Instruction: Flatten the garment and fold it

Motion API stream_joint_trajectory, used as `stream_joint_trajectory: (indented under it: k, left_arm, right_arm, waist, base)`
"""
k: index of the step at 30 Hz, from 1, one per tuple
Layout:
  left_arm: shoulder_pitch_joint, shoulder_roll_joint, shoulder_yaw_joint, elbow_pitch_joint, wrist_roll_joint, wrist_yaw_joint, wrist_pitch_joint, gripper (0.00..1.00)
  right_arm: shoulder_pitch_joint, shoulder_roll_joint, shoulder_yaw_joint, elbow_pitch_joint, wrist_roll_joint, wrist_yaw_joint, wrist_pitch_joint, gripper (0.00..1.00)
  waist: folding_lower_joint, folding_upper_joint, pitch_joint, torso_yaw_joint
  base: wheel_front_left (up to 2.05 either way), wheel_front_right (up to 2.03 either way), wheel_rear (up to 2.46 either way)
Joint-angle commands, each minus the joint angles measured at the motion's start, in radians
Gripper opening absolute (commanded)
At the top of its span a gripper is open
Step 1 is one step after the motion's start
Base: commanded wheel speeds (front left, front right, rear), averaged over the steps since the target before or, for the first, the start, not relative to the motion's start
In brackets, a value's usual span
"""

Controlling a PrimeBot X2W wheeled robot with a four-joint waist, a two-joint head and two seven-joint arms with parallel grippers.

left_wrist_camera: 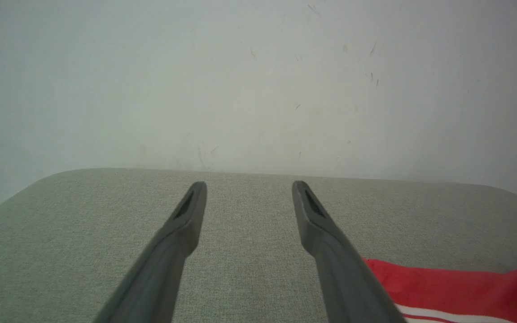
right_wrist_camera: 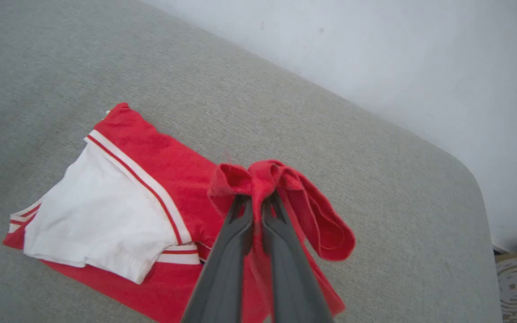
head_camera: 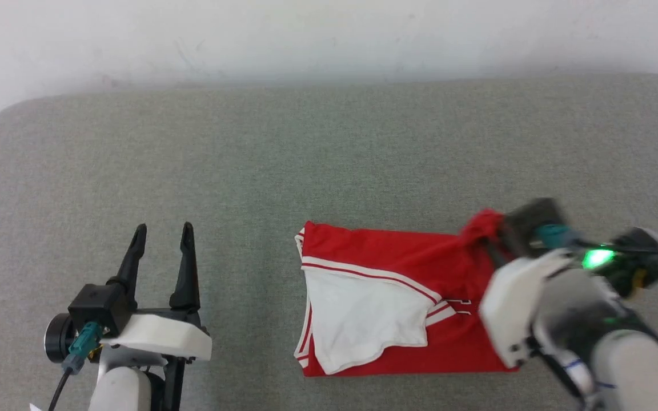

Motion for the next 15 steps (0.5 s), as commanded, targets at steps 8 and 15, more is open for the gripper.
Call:
stream_joint_trajectory:
  k: [8,15]
  left_arm:
    - [-0.033,-0.01,-0.026,0.01,-0.002,-0.015,-0.005,1.0]
    - [-0.056,-0.013,-0.03,0.017,-0.009,-0.019,-0.005,1.0]
  right_arm:
    - [-0.155,0.04,0.29,0.198,0.058,-0.002,-0.044,0.0]
    - [-0.248,0.088,0.392,0.447,0.095,-0.002,-0.097,0.0]
  waist:
    - [0.0,0.0,0.039,0.045]
    - [0.0,0.0,0.075,0.08]
  base:
    - [0.0,0.0,0.0]
    - [0.0,0.0,0.0]
